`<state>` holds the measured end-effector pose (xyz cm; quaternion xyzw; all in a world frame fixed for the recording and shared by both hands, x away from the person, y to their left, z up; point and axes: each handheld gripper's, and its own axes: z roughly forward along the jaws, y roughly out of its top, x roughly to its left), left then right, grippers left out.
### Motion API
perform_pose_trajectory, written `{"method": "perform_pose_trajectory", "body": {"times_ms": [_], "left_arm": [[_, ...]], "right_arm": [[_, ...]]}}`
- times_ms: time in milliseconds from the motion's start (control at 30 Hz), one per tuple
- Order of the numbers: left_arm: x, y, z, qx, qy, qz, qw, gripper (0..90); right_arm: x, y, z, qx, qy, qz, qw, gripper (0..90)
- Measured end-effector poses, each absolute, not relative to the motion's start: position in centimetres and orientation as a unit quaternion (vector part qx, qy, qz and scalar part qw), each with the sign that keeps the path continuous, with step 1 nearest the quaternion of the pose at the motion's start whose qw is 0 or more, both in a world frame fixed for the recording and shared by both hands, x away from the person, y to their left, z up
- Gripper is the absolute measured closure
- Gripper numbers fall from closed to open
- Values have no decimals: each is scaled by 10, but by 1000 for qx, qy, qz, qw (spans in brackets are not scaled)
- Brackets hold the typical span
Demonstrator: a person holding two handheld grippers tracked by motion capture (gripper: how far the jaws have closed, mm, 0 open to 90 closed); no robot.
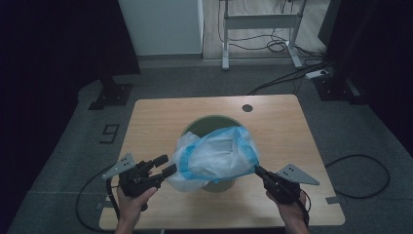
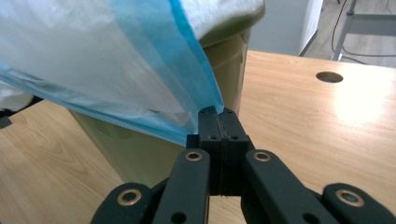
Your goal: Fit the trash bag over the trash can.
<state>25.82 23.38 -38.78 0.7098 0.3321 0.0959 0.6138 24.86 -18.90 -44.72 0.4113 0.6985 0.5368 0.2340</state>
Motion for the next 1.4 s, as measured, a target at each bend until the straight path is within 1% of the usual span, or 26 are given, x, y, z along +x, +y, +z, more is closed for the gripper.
{"method": "perform_pose_trajectory", "body": {"times_ms": [100, 167, 233, 267, 333, 400, 600, 767, 800, 833, 900, 967, 1000, 1033, 1167, 1200, 1233, 1333, 1400], "left_arm": [[257, 229, -373, 718, 317, 100, 611, 345], [257, 227, -369, 721, 316, 99, 609, 260], [257, 226, -368, 721, 314, 90, 612, 151], [257, 225, -366, 717, 310, 77, 620, 136], [257, 222, -365, 718, 314, 83, 616, 114], [257, 219, -363, 720, 314, 86, 613, 111], [266, 210, -351, 731, 312, 106, 598, 160], [276, 202, -341, 741, 305, 104, 589, 234], [280, 199, -338, 747, 303, 103, 583, 234], [286, 192, -335, 756, 299, 97, 574, 262], [291, 185, -333, 768, 295, 92, 561, 281], [294, 177, -334, 777, 294, 90, 549, 319], [295, 174, -334, 781, 292, 92, 545, 355], [296, 172, -335, 784, 290, 93, 541, 416], [295, 166, -338, 784, 288, 102, 541, 693], [294, 166, -339, 780, 289, 105, 545, 745], [294, 167, -340, 778, 290, 110, 547, 785], [292, 167, -342, 770, 292, 129, 552, 854], [290, 169, -342, 765, 294, 142, 555, 873]], "right_arm": [[248, -187, -447, 410, 700, 535, 238, 889], [248, -187, -448, 412, 700, 533, 238, 890], [248, -187, -448, 413, 700, 532, 237, 890], [248, -188, -447, 417, 698, 530, 240, 890], [247, -187, -445, 417, 696, 532, 244, 890], [245, -187, -442, 414, 695, 533, 249, 890], [242, -184, -439, 405, 699, 529, 261, 889], [244, -184, -443, 408, 699, 527, 260, 889], [244, -184, -444, 409, 699, 526, 259, 889], [245, -183, -445, 409, 700, 525, 260, 889], [245, -182, -445, 407, 700, 524, 263, 890], [244, -183, -445, 406, 701, 523, 266, 890], [244, -183, -445, 406, 701, 522, 266, 890], [243, -183, -445, 405, 701, 522, 268, 889], [240, -186, -446, 404, 700, 525, 266, 887], [238, -186, -446, 402, 700, 527, 265, 865], [237, -187, -446, 399, 700, 531, 263, 818], [228, -188, -440, 386, 696, 544, 267, 587], [221, -191, -432, 382, 684, 560, 268, 479]]}}
